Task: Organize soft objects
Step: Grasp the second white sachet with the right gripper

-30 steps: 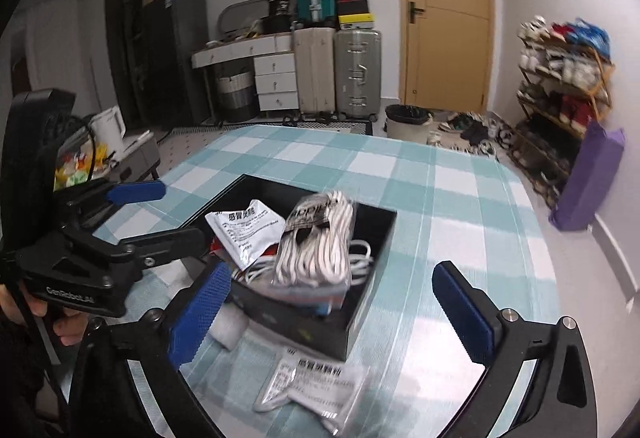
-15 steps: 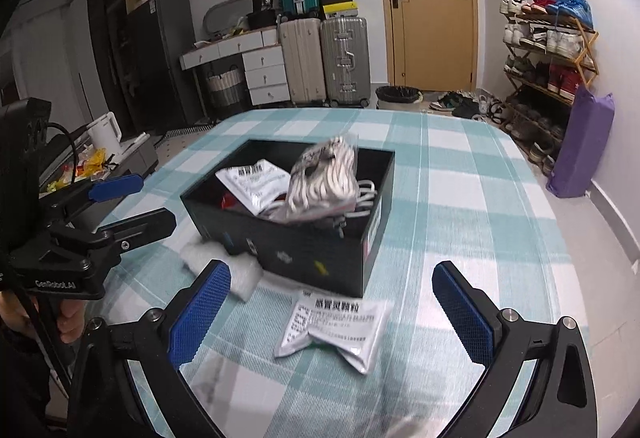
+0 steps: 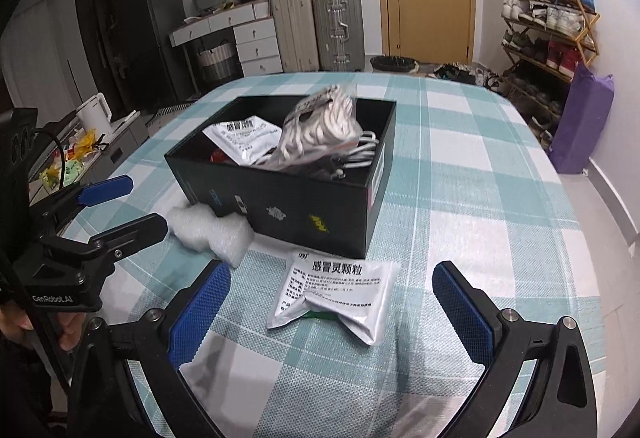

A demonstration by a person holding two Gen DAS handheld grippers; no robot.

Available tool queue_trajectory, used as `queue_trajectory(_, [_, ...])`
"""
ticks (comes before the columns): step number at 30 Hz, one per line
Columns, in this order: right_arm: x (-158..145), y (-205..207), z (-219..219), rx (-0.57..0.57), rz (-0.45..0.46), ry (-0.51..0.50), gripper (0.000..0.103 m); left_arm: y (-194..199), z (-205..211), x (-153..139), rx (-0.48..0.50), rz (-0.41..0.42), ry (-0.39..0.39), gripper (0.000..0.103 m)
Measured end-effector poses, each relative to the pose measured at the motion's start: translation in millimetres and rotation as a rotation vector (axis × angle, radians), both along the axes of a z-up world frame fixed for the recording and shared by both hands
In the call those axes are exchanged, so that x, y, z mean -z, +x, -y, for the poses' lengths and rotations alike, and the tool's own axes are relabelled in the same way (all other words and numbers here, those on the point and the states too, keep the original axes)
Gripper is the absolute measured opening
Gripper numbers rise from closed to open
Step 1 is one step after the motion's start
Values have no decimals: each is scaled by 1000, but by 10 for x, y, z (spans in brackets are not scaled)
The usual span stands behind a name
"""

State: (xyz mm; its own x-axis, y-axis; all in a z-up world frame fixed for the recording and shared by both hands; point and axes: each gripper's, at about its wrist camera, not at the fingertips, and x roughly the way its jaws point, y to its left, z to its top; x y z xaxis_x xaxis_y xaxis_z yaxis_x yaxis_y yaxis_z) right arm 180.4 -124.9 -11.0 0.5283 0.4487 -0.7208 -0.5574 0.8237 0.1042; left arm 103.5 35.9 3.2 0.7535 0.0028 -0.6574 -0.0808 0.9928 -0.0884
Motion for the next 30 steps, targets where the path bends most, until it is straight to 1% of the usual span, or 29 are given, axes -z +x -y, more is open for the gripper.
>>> queue_trajectory(2, [39,16,-10,4,-15,-10,103,19,5,33,6,-8,0,98])
queue_trajectory(5, [86,46,-17,11,-42,-13,103,51,40,81,3,-24,24,98])
queue_trajectory(10, [156,97,-26,23,-79,-20,103,59,68,127,14,-44,7,98])
queue_trajectory(16, [208,127,-28,30,-95,-44,103,72,61,162,10,-58,-18,98])
queue_trajectory(21, [274,149,-67,32,-118,-75,103,98,67,187,4,-78,-10,98])
queue_trajectory(27, [349,121,-153,19,-119,-122,103,102,59,187,7,-77,-15,98])
queue_trajectory(30, [371,100,-194,19,-99,-151,102,109,46,191,7,-80,-19,98])
